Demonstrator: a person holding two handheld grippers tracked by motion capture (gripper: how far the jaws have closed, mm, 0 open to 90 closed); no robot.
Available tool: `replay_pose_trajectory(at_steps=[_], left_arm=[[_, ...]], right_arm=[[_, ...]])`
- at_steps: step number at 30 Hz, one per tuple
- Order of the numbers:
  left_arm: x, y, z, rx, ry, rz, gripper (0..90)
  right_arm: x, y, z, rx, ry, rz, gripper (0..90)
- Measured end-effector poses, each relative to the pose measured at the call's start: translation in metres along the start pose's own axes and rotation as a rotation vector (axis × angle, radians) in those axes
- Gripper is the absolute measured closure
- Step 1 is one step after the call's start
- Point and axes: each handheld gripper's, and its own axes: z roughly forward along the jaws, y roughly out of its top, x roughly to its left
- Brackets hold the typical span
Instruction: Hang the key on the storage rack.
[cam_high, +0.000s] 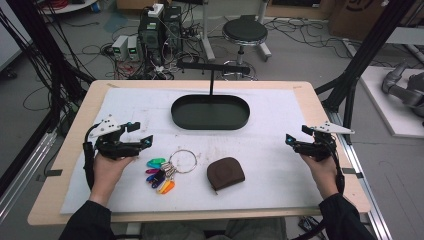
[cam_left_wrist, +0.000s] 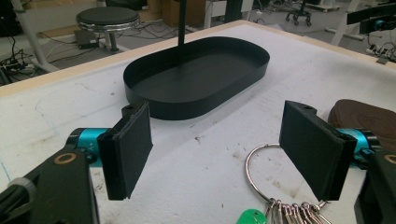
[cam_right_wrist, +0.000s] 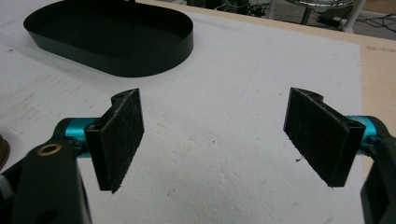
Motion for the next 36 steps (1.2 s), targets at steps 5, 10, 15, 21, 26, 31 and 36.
replay_pose_trajectory(at_steps=[5,10,15,21,26,31,36], left_arm=[[-0.004,0.002,-0.001,-0.009,-0.012,0.023,25.3],[-0.008,0.003,0.002,-0.018,-0.031,0.038,25.3],[-0.012,0.003,0.006,-0.014,-0.061,0.040,25.4],[-0.023,0.002,0.014,0.003,-0.116,0.043,26.7],[-0.037,0.001,0.026,0.039,-0.155,0.059,29.7],[-0.053,-0.002,0.039,0.082,-0.163,0.060,33.3],[-0.067,-0.003,0.049,0.115,-0.165,0.082,39.0]], right_arm=[[0.000,0.000,0.000,-0.003,0.000,-0.003,20.7],[-0.001,-0.001,0.002,0.002,0.004,-0.001,20.7],[-0.002,-0.002,0.003,0.008,0.006,-0.002,20.7],[-0.001,-0.003,0.005,0.024,0.003,-0.011,20.8],[0.001,-0.003,0.005,0.026,0.003,-0.020,20.9],[0.001,-0.003,0.006,0.038,0.004,-0.025,20.9],[0.001,-0.003,0.007,0.041,0.001,-0.032,20.9]])
